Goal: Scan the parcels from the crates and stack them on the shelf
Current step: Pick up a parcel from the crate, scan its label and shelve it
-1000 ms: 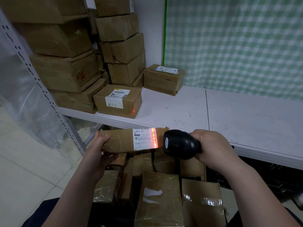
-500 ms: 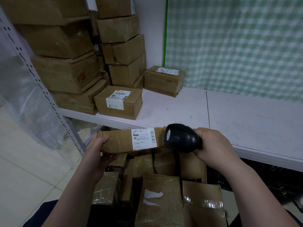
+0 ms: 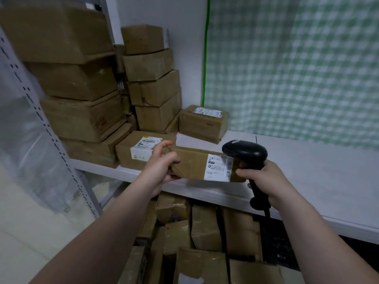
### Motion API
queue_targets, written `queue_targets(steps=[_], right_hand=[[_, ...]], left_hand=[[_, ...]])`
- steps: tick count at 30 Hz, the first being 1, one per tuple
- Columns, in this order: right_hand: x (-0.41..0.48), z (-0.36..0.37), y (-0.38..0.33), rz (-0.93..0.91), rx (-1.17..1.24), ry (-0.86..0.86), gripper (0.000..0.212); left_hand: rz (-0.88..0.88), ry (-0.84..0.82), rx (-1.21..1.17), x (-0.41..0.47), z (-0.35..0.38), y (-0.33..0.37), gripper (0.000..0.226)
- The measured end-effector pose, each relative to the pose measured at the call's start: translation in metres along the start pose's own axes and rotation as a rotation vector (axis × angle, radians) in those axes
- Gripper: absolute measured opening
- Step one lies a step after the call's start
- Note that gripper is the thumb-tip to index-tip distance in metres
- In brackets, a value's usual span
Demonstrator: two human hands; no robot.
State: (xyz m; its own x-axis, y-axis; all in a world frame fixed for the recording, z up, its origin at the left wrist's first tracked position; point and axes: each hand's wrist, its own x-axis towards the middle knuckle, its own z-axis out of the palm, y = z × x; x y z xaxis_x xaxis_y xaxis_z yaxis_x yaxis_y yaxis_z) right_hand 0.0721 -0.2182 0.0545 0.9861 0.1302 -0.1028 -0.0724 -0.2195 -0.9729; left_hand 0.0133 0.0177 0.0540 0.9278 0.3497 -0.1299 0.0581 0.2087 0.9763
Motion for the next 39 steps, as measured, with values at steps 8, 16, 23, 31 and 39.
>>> queue_targets(steps=[8, 16, 23, 31, 39], right_hand=[[0.052, -0.01, 0.002, 0.102, 0.132, 0.073, 0.016], [0.101, 0.001, -0.009, 0.106, 0.207, 0.059, 0.014], [0.139, 0.024, -0.018, 0.192, 0.203, -0.062, 0.012], [0.16, 0.048, -0.013, 0.325, 0.206, -0.167, 0.007], [0.161, 0.058, -0.008, 0.318, 0.306, -0.138, 0.008]], left_hand=[[0.13, -0.068, 0.368, 0.069, 0.034, 0.007, 0.059], [0.403, 0.08, 1.076, 0.149, 0.039, 0.019, 0.049], [0.351, 0.128, 1.245, 0.199, 0.023, 0.015, 0.035], [0.267, -0.014, 1.524, 0.214, 0.002, -0.011, 0.034], [0.3, -0.096, 1.577, 0.214, -0.001, -0.015, 0.047]])
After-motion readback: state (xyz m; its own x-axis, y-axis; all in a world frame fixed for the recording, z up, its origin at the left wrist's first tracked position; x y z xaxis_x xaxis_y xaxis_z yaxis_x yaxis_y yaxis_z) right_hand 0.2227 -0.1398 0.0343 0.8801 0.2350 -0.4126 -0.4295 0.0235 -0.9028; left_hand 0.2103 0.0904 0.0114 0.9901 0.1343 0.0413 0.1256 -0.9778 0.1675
